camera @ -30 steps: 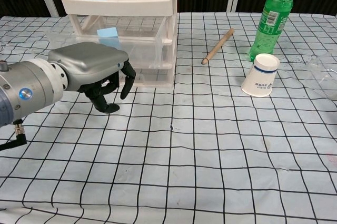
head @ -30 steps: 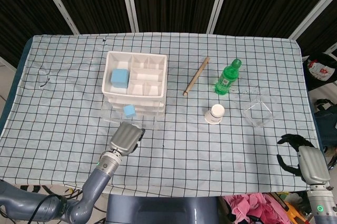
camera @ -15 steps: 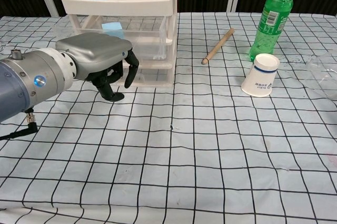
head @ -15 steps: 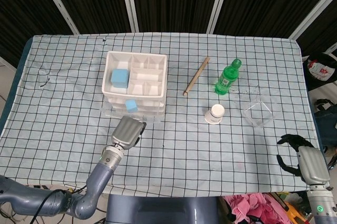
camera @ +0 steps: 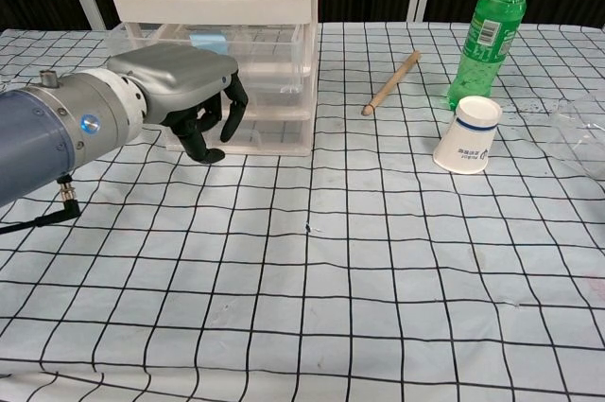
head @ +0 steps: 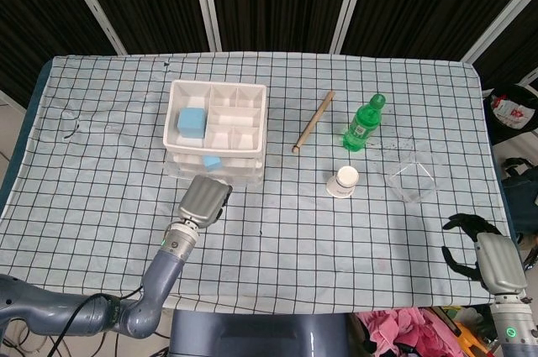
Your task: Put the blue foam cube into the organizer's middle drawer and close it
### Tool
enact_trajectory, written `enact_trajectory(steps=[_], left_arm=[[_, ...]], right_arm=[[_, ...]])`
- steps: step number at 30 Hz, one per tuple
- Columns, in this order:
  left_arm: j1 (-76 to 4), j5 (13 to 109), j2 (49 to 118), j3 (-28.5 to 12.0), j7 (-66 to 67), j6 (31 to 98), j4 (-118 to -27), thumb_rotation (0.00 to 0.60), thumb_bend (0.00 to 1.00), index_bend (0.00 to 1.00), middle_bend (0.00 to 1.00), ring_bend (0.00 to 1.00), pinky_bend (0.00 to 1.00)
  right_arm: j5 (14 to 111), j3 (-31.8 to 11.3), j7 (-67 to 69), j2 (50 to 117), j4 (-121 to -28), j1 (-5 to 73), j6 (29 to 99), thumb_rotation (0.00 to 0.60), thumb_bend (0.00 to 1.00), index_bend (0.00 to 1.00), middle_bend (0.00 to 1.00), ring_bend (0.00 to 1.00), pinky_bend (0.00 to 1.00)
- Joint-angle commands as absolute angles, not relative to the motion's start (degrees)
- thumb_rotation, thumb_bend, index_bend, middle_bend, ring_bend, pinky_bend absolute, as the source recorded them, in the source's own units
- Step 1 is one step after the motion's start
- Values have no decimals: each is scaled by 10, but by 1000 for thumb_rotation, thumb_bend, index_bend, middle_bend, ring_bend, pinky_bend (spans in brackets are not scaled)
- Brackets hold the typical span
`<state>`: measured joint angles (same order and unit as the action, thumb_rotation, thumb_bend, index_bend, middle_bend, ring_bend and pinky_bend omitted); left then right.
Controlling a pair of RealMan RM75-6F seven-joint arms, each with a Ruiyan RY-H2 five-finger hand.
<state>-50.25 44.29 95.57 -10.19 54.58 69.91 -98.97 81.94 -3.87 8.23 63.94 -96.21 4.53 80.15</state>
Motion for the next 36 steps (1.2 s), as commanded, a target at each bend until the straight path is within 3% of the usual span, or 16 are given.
enact_trajectory(steps=[1,36], left_arm=[[-509,432,958,-107,551,696,-984,600,295,563,887,876,869],[-565,330,981,-155,574,691,-919,600,296,563,889,876,869]], right_arm=[[820,-39,82,639,-962,45,801,600,323,401,277,204,263],[816,-40,94,639,-963,46,798,600,324,402,277,204,263]])
